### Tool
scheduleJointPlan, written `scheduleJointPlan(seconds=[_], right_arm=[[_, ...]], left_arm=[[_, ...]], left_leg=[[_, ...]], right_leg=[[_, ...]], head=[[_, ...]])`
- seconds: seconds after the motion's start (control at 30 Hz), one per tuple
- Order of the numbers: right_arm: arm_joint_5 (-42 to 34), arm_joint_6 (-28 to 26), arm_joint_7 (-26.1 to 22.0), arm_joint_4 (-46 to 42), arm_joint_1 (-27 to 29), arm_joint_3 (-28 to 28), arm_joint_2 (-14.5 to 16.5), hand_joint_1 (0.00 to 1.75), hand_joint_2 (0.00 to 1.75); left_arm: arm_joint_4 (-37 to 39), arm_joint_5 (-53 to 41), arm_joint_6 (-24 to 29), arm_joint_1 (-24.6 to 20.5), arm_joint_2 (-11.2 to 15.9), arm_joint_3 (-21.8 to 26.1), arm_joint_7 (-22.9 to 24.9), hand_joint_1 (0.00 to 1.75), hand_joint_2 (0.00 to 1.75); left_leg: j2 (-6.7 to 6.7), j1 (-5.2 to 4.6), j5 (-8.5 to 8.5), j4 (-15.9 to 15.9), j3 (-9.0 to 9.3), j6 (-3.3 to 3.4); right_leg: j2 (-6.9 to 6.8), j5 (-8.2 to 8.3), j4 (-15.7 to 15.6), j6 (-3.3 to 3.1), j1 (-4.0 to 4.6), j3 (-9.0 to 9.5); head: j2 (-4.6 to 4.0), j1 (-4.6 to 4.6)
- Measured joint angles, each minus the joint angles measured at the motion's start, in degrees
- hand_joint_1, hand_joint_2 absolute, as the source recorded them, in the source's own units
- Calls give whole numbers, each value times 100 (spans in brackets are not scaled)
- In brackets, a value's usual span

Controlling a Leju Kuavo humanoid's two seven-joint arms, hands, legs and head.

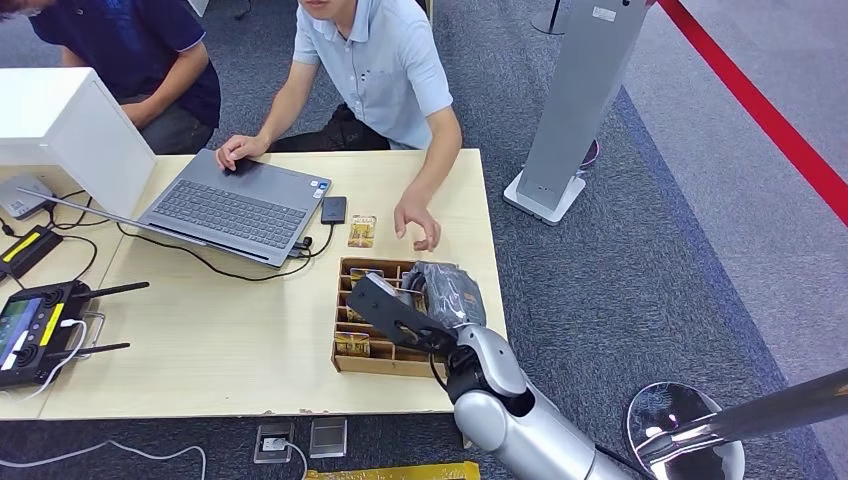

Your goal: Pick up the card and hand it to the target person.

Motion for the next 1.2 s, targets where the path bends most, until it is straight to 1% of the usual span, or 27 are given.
scheduleJointPlan(seconds=[0.3, 0.4, 0.47, 0.6, 0.7, 0.77, 0.87, 0.97, 1.07, 1.2], right_arm=[[129, -104, -310, -1017, -194, 90, -312, 134, 175], [172, 3, -462, -1092, -425, 152, -344, 134, 175], [197, 70, -690, -967, -692, 220, -316, 134, 175], [276, 51, -1355, -201, -1374, 377, -76, 134, 175], [373, -32, -1775, 729, -1939, 517, 222, 134, 175], [425, -58, -1949, 1357, -2284, 614, 428, 134, 175], [450, -55, -2099, 2234, -2697, 745, 706, 134, 175], [475, -29, -2131, 3000, -2996, 852, 952, 134, 175], [524, -8, -2101, 3627, -3203, 948, 1160, 134, 175], [577, 9, -2114, 4249, -3377, 1063, 1373, 134, 175]], left_arm=[[0, 29, -8, 2, 0, 0, -51, 0, 0], [0, -5, -30, -1, 0, 0, -65, 0, 0], [0, -61, -51, -6, -1, -1, -79, 0, 0], [0, -149, -96, -24, -7, -4, -131, 0, 0], [0, -186, -116, -47, -11, -12, -160, 0, 0], [0, -207, -132, -66, -13, -22, -161, 0, 0], [0, -224, -156, -92, -13, -48, -156, 0, 0], [0, -226, -177, -104, -13, -63, -159, 0, 0], [0, -224, -203, -103, -11, -84, -176, 0, 0], [0, -182, -228, -97, -11, -98, -233, 0, 0]], left_leg=[[0, 0, 0, 0, -1, 0], [0, 0, 0, 0, -2, 0], [0, 0, 1, 0, -2, -1], [-1, 0, 5, -1, -3, -1], [-2, 0, 7, 0, -5, 0], [-3, 0, 7, 0, -6, -1], [-4, 0, 8, 0, -8, -1], [-4, 0, 7, 0, -10, -1], [-4, 0, 7, 0, -10, 0], [-3, 0, 7, 0, -10, 0]], right_leg=[[0, 0, 0, 0, 0, 0], [0, 0, 0, 0, 0, 1], [0, 1, 2, -1, 0, 1], [-1, 2, 6, -2, 0, 2], [-4, 2, 9, -3, 0, 1], [-7, 2, 11, -3, 0, 1], [-8, 2, 11, -3, 0, 0], [-8, 2, 11, -3, 0, -2], [-8, 2, 9, -2, 0, -3], [-7, 2, 8, -3, 0, -3]], head=[[0, 2], [0, 2], [0, 2], [0, 2], [0, -3], [0, -5], [0, -2], [0, 1], [0, 6], [0, 5]])
